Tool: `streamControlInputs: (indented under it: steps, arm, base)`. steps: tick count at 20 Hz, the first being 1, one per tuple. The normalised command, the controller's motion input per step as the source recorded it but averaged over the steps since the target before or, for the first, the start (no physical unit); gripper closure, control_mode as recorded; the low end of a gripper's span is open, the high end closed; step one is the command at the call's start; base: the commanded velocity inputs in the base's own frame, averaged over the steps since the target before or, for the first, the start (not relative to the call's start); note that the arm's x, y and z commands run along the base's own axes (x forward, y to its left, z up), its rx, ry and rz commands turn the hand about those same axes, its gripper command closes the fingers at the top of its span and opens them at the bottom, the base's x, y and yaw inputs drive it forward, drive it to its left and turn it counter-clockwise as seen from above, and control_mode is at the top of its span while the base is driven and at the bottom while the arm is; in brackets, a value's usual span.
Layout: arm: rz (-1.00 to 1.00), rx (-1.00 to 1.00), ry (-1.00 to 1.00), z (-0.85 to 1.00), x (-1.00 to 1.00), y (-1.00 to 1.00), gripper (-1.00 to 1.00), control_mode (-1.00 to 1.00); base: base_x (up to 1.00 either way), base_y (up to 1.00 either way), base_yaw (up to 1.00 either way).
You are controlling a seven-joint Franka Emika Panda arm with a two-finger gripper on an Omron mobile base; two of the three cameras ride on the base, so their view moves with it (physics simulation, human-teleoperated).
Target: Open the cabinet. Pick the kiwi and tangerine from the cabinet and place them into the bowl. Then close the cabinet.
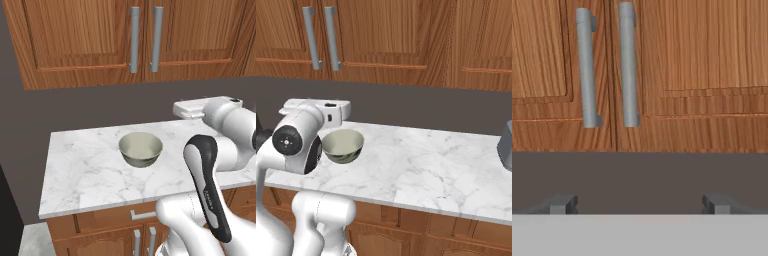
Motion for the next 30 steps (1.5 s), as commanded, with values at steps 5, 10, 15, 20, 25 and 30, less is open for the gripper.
streamControlInputs:
  steps: [5,10,15,20,25,30]
  arm:
    - [0.00,0.02,-0.27,0.24,-0.26,0.00,-1.00,-1.00]
    - [0.00,0.03,-0.24,0.32,-0.15,0.00,-1.00,-1.00]
    - [0.00,0.01,-0.21,0.40,-0.03,0.02,-1.00,-1.00]
    - [0.00,0.00,-0.16,0.35,-0.01,0.08,-1.00,-1.00]
    - [0.00,0.00,-0.01,0.06,0.00,0.08,-1.00,-1.00]
    - [0.00,-0.03,0.00,0.00,0.00,0.05,-1.00,-1.00]
  base:
    - [0.00,0.00,0.00]
    - [0.00,0.00,0.00]
    - [0.00,0.00,0.00]
    - [0.00,0.00,0.00]
    - [0.00,0.00,0.00]
    - [0.00,0.00,0.00]
